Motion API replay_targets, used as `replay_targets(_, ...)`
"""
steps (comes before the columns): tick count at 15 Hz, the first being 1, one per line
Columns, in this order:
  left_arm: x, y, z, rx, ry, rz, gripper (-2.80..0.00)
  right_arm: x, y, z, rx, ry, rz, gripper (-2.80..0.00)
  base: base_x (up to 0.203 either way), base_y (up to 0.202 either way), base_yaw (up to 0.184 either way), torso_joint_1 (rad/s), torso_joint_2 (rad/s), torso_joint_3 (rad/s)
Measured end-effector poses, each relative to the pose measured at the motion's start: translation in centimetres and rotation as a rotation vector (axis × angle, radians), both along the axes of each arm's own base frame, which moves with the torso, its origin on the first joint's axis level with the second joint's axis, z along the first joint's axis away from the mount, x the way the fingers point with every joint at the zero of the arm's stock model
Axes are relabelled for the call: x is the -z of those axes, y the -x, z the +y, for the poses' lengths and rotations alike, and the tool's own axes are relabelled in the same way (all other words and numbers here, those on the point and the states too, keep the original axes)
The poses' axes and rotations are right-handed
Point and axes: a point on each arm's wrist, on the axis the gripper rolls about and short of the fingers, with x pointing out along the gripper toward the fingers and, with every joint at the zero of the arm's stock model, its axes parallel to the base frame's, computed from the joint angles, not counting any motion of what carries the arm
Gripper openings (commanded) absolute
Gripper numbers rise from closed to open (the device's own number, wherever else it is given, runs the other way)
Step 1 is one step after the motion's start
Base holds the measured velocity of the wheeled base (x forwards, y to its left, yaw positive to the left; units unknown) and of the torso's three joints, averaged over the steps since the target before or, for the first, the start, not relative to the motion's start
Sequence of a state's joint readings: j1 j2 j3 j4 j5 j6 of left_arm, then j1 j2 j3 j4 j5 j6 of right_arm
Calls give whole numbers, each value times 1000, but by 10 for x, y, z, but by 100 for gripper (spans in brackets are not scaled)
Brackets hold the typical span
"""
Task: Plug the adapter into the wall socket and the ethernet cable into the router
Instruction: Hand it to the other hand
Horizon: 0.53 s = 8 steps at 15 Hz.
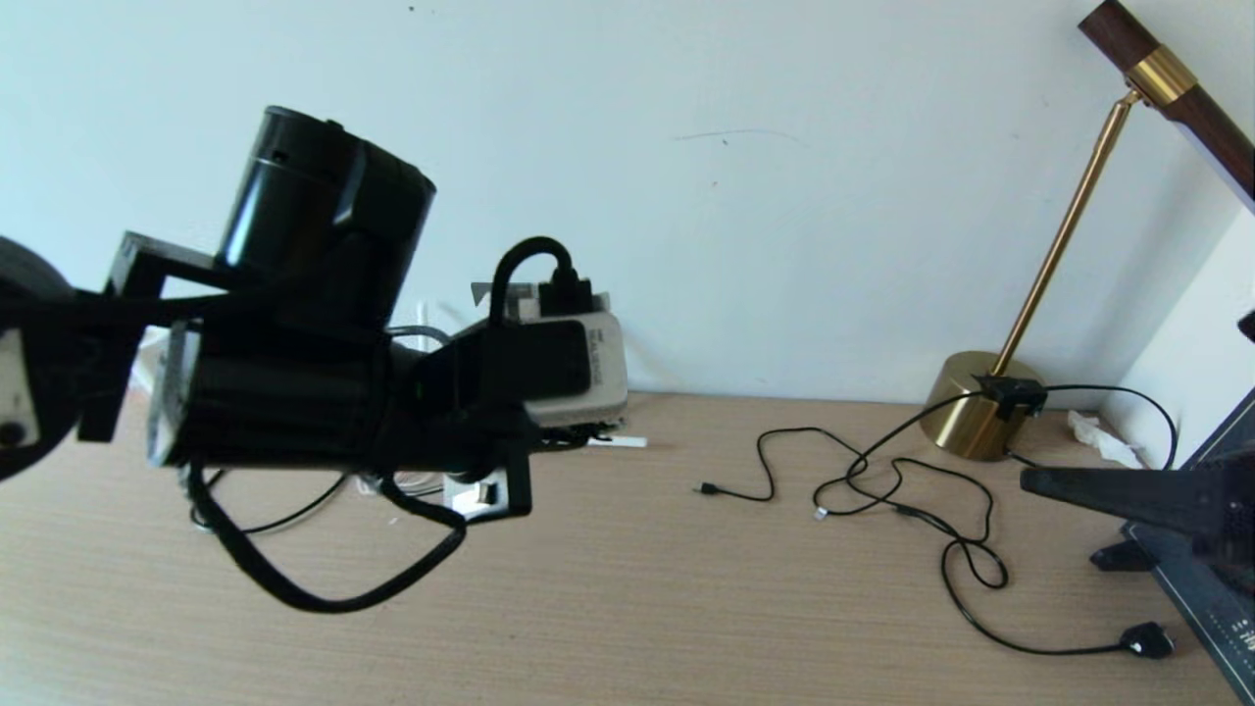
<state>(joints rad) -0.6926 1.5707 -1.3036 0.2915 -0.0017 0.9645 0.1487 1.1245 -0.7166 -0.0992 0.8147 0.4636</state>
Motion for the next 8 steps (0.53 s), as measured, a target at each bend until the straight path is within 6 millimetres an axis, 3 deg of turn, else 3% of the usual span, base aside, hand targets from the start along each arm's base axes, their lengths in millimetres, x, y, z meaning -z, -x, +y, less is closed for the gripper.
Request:
replay_targets(5,10,-3,-11,20,-23,19,-280,6,-19,6,96,4,85,-280,0,0,0,0,0,0)
replay_targets(8,8,-11,-28,42,-13,5,-280,5,-26,13,106,34,45,-280,0,0,0,0,0,0)
